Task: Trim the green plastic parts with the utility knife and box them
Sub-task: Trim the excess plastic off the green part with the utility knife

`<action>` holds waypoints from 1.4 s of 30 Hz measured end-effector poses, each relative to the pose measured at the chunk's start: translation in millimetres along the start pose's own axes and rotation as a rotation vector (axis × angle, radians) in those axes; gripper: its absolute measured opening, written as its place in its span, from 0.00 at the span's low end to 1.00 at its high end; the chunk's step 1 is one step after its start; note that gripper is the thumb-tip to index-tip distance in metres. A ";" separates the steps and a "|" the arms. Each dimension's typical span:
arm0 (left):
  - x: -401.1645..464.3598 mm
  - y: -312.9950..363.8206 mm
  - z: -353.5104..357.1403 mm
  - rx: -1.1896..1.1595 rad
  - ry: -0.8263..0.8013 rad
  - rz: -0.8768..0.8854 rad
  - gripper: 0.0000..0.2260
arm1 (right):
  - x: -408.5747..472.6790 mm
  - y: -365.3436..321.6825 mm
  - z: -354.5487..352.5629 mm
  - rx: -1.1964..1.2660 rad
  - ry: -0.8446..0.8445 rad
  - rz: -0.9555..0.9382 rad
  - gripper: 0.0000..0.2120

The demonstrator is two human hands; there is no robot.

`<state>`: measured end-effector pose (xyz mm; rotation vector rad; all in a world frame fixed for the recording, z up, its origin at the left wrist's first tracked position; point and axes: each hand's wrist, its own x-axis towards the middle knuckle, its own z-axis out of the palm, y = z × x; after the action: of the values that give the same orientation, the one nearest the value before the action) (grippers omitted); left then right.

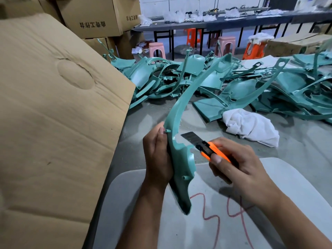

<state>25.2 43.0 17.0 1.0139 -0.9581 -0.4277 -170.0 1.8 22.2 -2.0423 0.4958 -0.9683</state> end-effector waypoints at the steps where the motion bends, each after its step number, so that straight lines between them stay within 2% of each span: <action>1: 0.5 -0.7 -1.1 0.000 0.012 0.018 0.16 | 0.4 -1.2 1.9 -0.017 0.006 -0.010 0.06; 5: 2.4 -0.7 -5.0 0.031 0.041 0.134 0.16 | 1.7 -2.6 5.0 -0.044 -0.047 -0.009 0.05; 9: 3.8 -2.4 -11.0 -0.011 0.100 0.129 0.15 | -1.0 -1.0 0.2 0.081 -0.072 0.045 0.07; 14: 5.2 -3.2 -10.9 0.040 0.086 0.139 0.15 | 3.1 -1.3 9.0 -0.007 -0.076 0.043 0.05; 20: 8.2 -3.5 -15.9 0.176 0.124 0.208 0.15 | -0.6 1.0 -6.5 0.291 -0.141 0.166 0.10; 25: 7.8 -1.6 -14.0 0.185 0.100 0.270 0.15 | 2.7 0.4 4.6 0.186 -0.127 0.142 0.09; 28: 8.0 -2.1 -16.4 0.189 0.114 0.272 0.15 | 0.2 0.7 -0.8 0.279 -0.152 0.163 0.11; 36: 9.7 -3.7 -16.3 0.179 0.081 0.258 0.15 | 2.9 -8.8 8.3 0.274 -0.117 0.142 0.09; 39: 10.3 -4.4 -15.4 0.199 0.076 0.251 0.14 | 1.3 -8.6 -1.6 0.323 -0.143 0.172 0.12; 42: 10.8 -7.9 -16.6 0.241 0.104 0.224 0.14 | -0.3 -8.9 -8.1 0.375 -0.104 0.178 0.09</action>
<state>45.7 40.2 12.1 1.1194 -1.0328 -0.0723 -176.5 3.2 32.2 -1.6714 0.3993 -0.7778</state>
